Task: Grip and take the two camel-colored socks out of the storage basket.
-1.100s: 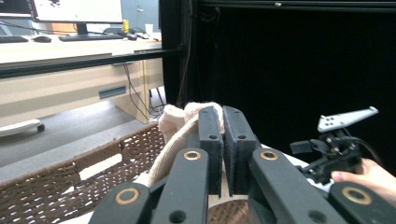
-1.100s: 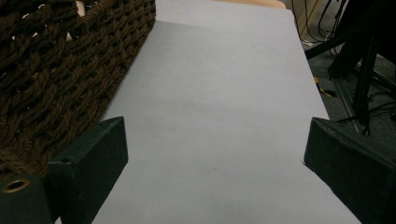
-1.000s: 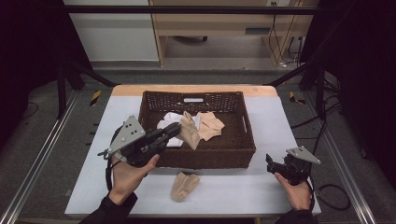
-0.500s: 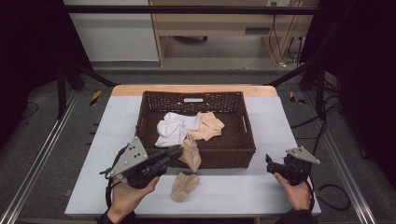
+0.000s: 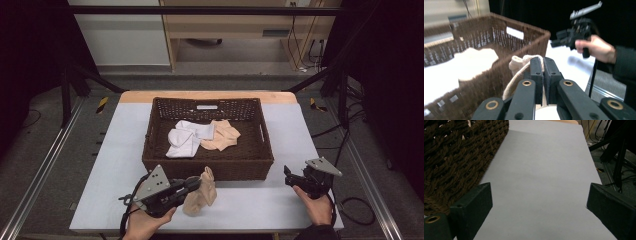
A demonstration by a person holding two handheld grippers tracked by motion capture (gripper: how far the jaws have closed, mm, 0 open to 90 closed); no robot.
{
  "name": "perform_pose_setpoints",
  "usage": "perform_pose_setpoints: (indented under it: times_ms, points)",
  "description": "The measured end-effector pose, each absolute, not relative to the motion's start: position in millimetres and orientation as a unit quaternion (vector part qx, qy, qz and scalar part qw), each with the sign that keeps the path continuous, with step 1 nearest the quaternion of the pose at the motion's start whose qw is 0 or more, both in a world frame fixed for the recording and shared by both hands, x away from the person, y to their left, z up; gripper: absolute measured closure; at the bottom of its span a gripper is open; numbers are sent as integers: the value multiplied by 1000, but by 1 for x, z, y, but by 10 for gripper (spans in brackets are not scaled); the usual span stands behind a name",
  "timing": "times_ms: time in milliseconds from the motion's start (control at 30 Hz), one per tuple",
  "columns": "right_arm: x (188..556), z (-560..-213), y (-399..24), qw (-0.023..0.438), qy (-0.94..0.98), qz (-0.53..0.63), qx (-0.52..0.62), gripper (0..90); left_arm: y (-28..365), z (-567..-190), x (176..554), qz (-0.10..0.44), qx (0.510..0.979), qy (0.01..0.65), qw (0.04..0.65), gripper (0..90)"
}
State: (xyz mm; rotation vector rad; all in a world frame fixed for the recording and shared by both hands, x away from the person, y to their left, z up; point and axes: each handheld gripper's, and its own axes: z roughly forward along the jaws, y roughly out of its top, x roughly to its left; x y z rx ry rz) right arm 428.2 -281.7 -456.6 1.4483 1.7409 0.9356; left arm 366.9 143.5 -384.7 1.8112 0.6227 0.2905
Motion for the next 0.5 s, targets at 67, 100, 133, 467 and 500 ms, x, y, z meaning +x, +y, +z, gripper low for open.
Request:
perform_pose_setpoints:
  times_ms: [67, 100, 133, 467, 500]
  points:
    - [428, -457, -281, 339, 669, 359, 555, 66, 140, -396, 368, 115, 775, 271, 559, 862]
    - [428, -457, -281, 338, 671, 358, 555, 66, 138, -401, 369, 112, 781, 272, 551, 863]
    - [428, -457, -281, 337, 671, 358, 554, 66, 136, -405, 370, 112, 787, 272, 542, 862]
    - [428, -458, -280, 336, 674, 356, 553, 66, 125, -445, 384, 95, 811, 292, 498, 862]
    - [428, -458, -280, 336, 674, 356, 553, 66, 125, -445, 384, 95, 811, 292, 498, 862]
